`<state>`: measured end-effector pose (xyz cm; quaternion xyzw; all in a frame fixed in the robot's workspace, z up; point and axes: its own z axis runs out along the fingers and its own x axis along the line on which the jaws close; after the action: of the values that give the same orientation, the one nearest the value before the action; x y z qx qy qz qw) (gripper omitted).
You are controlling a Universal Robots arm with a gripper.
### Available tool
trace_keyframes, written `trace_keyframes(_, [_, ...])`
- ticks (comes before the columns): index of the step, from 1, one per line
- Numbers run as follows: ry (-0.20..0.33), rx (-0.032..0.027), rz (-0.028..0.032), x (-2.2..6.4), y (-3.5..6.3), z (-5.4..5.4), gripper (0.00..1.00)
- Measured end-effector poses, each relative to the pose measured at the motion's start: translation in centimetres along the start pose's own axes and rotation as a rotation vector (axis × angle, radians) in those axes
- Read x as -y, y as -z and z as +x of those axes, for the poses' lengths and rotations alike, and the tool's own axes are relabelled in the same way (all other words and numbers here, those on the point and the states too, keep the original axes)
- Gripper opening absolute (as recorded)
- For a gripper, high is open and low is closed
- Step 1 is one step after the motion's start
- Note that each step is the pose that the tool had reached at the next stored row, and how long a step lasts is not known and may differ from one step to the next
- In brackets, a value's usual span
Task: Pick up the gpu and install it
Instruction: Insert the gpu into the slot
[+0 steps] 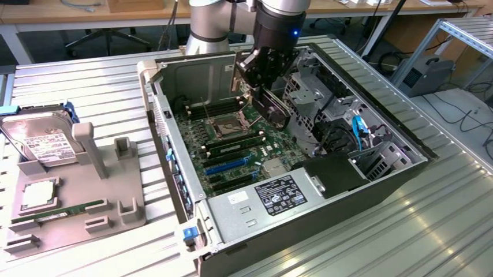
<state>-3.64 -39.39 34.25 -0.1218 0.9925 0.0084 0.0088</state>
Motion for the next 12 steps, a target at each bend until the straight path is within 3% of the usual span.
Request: trace_keyframes(12, [0.058, -0.0009, -0.0011, 0.00, -0.01, 0.00, 0.27])
